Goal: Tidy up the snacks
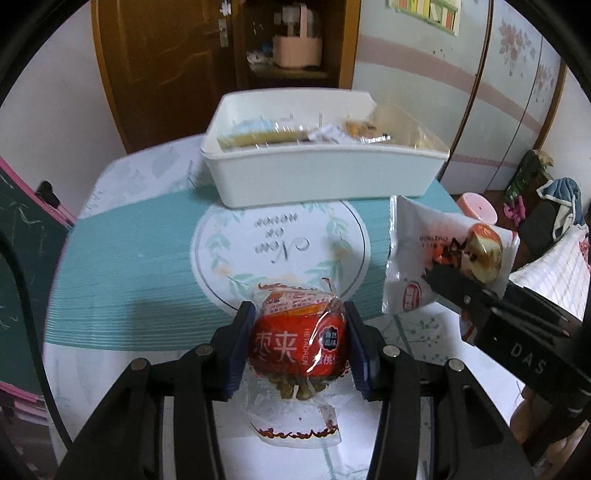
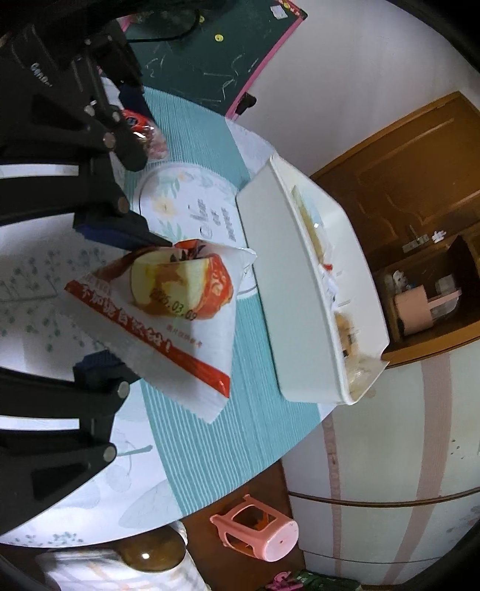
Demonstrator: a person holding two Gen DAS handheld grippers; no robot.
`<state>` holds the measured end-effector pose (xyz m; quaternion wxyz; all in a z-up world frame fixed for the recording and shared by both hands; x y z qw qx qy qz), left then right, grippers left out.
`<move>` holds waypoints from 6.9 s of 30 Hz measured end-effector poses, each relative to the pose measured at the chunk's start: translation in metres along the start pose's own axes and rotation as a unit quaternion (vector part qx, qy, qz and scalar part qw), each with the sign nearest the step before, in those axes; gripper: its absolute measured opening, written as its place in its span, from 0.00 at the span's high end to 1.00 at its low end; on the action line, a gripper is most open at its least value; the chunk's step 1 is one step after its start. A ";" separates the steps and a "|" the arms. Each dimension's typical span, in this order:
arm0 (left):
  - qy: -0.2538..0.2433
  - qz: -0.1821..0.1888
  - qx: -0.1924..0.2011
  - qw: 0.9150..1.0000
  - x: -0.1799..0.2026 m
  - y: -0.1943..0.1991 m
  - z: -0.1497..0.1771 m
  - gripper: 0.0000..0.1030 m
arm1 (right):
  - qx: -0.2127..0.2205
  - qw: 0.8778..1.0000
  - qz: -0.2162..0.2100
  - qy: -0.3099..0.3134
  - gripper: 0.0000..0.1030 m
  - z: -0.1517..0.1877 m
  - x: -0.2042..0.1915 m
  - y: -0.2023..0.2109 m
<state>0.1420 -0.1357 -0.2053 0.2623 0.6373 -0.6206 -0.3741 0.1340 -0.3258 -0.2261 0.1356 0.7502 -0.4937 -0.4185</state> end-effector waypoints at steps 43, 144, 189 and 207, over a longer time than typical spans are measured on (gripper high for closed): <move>-0.057 -0.096 0.101 0.989 0.008 -0.030 -0.260 0.53 | 0.070 0.986 0.089 0.120 0.50 -0.241 -0.027 -0.004; 0.072 -0.088 -0.022 0.993 -0.110 0.183 0.048 0.01 | -0.020 0.994 0.027 0.102 0.25 0.029 -0.166 0.142; 0.076 -0.085 -0.035 0.993 -0.109 0.172 0.050 0.01 | -0.042 0.997 -0.009 0.072 0.25 0.028 -0.152 0.127; 0.073 -0.085 -0.036 0.993 -0.109 0.169 0.052 0.01 | -0.044 0.997 -0.011 0.066 0.25 0.030 -0.150 0.125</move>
Point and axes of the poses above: each gripper's, at about its wrist camera, not at the fingertips, and y roughly against the way its jaws point, x to its right, z to its underside, the point moved 5 cm from there along -y, roughly the way its jaws point, and after that the axes turned 13 degrees about -z, right-handed, at the moved point
